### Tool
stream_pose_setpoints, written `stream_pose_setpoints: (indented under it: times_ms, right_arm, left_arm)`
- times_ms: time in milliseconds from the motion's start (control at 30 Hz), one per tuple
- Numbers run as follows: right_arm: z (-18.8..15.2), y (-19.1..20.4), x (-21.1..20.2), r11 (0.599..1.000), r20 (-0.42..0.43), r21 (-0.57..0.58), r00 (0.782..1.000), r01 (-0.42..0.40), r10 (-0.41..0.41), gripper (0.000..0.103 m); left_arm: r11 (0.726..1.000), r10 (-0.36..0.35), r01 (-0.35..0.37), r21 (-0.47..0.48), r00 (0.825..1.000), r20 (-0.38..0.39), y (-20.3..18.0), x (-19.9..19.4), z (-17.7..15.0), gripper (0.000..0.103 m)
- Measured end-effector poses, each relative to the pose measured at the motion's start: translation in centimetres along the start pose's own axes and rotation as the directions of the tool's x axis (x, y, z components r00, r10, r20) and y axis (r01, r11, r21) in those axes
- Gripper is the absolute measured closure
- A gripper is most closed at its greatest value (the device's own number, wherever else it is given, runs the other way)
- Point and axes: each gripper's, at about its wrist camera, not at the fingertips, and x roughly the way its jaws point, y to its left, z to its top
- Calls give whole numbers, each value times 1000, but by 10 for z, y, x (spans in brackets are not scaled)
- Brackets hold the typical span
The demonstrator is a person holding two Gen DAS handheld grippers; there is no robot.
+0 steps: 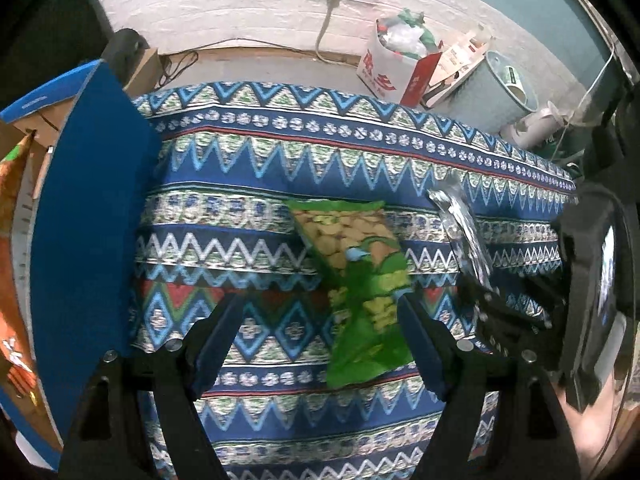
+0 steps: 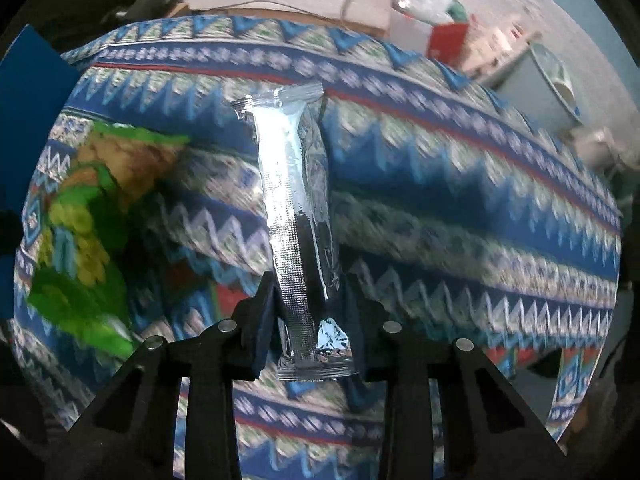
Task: Organize snacks
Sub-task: 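Grasp the green peanut bag with the left tool while the right tool grasps the silver bar, then carry the green peanut bag and silver bar over the box with both tools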
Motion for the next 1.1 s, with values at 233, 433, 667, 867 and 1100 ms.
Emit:
stream_pose_setpoints:
  times_ms: [233,433,667,867,1100]
  right_arm:
    - [-32,-33,-3,998,-23,69,1000,-11,12,72]
    - [-35,-44,-4,994,-9,93,998,-54,55,66]
    - [-3,-46,-1,992,32,103,997,-72,69,61]
    - [16,-35,3,998,40,65,999,-11,9,61]
    - [0,-22,-2,999,49,43,998,32,-34,77]
  left_arm:
    - [1000,4,-3,14,999,-31,-26,17,4,22]
    - [996,60,-57,71,997,-49,-38,37,7,22]
    - [996,59,-56,66,997,-47,-31,54,11,22]
    - [997,21,-17,80,999,-43,-17,56,5,53]
    - [991,20,-19,135,1000,-3,-12,44,-13,70]
